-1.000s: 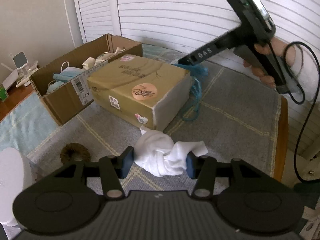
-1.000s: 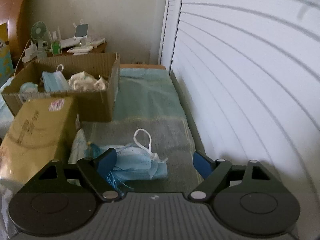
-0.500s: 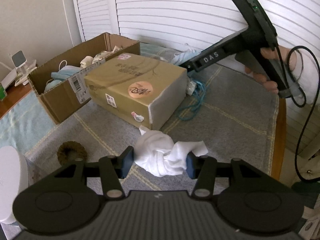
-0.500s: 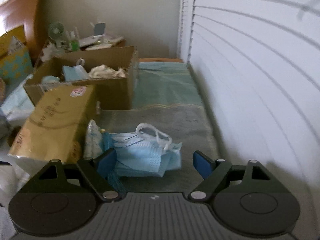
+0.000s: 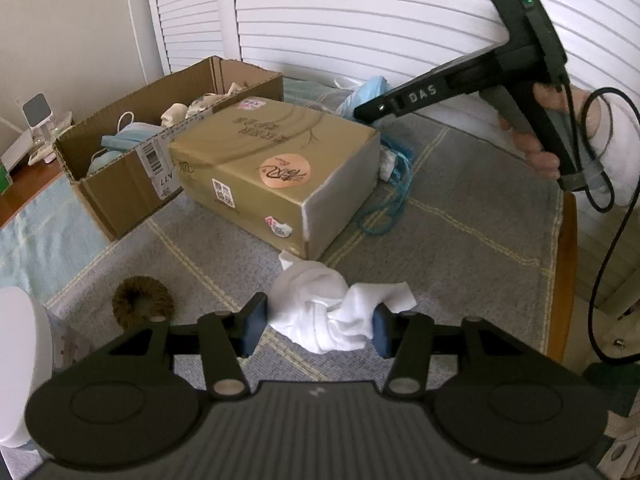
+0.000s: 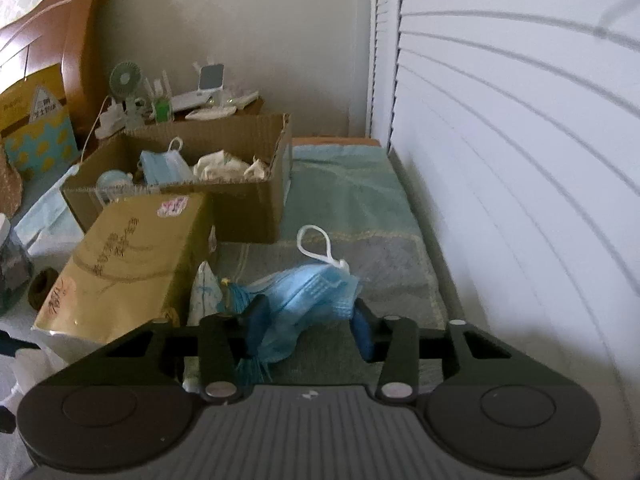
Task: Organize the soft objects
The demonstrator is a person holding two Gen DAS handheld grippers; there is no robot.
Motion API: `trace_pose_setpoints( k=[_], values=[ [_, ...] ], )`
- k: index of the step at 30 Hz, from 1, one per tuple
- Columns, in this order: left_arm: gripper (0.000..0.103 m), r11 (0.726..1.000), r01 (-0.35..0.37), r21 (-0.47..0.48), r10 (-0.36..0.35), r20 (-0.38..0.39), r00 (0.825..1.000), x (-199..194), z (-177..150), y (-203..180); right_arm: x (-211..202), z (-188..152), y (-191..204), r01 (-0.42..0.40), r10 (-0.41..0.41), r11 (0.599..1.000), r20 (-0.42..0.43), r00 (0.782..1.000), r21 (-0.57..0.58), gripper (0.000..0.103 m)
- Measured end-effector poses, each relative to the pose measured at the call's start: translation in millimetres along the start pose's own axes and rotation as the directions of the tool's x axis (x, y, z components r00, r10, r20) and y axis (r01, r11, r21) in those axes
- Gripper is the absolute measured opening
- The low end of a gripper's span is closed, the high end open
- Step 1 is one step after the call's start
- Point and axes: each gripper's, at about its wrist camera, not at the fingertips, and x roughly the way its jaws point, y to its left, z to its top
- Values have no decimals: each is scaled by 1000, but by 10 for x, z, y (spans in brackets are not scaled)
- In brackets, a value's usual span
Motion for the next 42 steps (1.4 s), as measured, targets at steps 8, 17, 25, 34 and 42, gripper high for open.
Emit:
trace_pose_setpoints(
  k=[8, 17, 25, 34, 42],
  values=[
    [51, 1000, -4, -3, 4, 11, 1000, -61, -23, -17, -242, 25, -32, 52, -52, 999, 34, 998, 5, 31],
    [51, 1000, 1, 1, -1, 25, 1000, -104, -32, -56, -404, -64, -61, 140, -140, 990, -8, 990, -5, 41],
    [51, 1000, 5, 3, -5, 23, 1000, -99, -33, -47, -605, -135, 20, 175, -175, 984, 27, 984, -11, 64],
    [52, 1000, 13, -1, -13, 24, 1000, -86, -24, -46, -677, -54, 208, 123, -117, 988, 59, 991, -99, 67],
    [51, 1000, 21, -4, -21, 12, 1000, -43, -27, -41, -325, -260, 480, 47, -58, 975, -41, 997, -218, 65]
  ],
)
